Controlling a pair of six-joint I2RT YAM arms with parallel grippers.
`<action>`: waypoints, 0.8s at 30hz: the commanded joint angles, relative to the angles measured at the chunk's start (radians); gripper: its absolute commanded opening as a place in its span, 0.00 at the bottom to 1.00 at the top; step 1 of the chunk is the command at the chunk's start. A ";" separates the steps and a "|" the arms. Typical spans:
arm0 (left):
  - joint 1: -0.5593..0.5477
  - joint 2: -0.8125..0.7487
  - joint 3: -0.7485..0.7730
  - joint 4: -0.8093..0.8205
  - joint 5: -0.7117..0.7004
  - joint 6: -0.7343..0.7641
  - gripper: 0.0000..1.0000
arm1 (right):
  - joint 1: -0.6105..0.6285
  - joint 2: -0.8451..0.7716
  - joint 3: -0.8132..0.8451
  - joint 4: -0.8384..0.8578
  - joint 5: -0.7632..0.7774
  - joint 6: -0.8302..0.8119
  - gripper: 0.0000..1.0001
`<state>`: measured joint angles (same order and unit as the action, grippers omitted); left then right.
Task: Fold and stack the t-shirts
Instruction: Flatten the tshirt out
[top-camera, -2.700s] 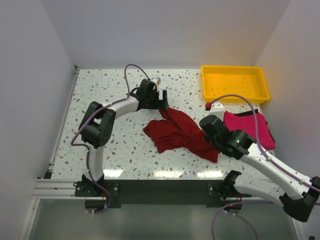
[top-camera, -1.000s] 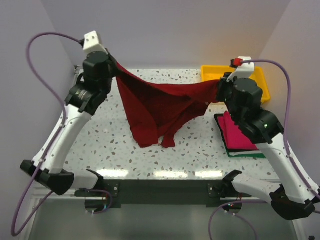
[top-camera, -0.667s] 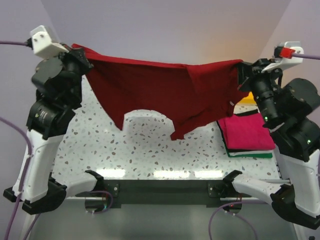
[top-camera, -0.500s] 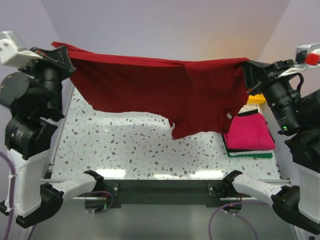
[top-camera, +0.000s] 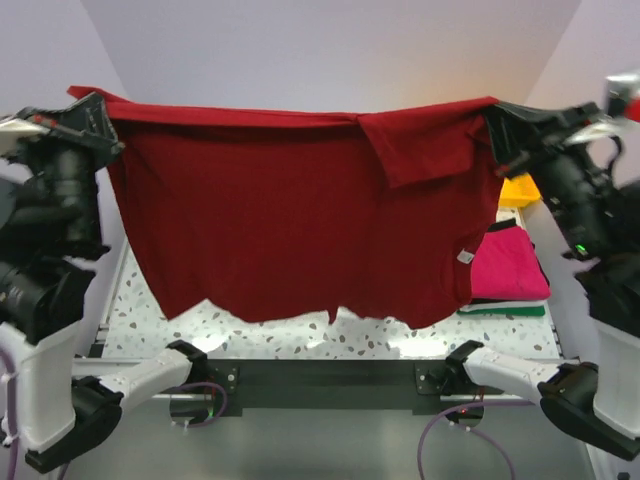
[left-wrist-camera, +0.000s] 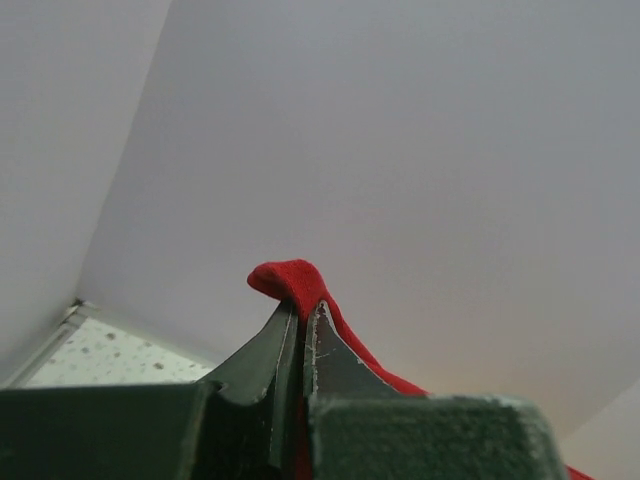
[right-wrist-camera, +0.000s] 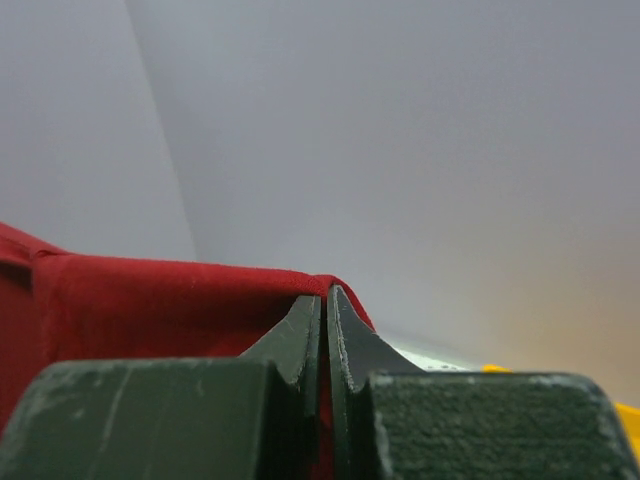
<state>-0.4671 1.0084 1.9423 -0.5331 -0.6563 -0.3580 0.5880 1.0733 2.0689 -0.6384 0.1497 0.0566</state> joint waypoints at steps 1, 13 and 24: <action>0.002 0.135 -0.095 0.082 -0.190 0.094 0.00 | -0.005 0.115 -0.107 0.153 0.213 -0.136 0.00; 0.421 0.752 0.603 -0.057 0.354 0.036 0.00 | -0.181 0.709 0.485 0.183 0.099 -0.167 0.00; 0.467 0.307 -0.087 0.140 0.341 0.050 0.00 | -0.211 0.305 -0.188 0.347 -0.133 -0.130 0.00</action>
<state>-0.0082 1.4590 2.0766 -0.4522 -0.2394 -0.3031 0.3805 1.5635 2.0975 -0.3939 0.0937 -0.0784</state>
